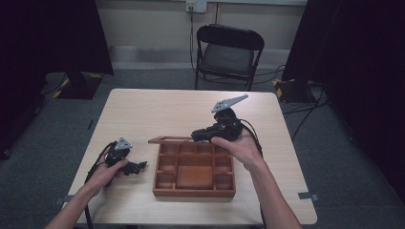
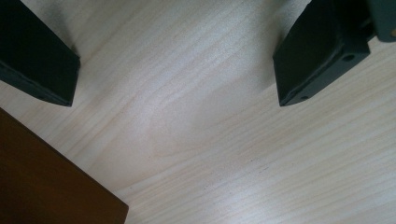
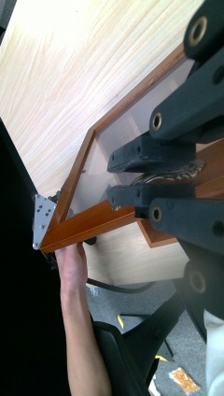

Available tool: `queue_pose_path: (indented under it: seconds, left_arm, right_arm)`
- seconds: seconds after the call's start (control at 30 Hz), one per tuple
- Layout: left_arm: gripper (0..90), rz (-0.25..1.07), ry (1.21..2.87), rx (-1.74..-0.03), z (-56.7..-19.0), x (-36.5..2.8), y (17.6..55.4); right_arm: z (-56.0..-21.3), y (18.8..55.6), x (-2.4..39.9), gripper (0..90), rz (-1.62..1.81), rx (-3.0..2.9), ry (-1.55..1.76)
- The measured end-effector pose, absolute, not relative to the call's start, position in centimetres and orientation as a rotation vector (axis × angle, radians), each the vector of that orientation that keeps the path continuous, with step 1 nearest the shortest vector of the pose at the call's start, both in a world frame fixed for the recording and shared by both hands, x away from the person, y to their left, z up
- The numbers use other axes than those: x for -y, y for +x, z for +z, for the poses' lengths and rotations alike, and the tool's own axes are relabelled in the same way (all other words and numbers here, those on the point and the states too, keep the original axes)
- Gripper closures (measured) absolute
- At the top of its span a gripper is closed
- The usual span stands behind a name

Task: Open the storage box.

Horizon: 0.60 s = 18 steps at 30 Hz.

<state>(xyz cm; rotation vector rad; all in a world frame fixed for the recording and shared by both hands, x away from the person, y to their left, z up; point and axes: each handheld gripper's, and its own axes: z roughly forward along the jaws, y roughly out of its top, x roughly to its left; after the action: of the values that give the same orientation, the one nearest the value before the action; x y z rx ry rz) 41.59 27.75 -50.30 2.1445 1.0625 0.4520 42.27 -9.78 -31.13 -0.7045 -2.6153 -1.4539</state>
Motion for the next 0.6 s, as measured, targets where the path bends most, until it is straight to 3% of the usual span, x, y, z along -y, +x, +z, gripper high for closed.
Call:
queue_pose_path:
  seconds: [0.6]
  left_arm:
    - [0.0, 0.450, 2.148, -1.058, -50.30, -27.76, 41.63]
  right_arm:
    - [-31.15, 42.31, 9.83, 82.9, -1.456, 2.613, -0.702]
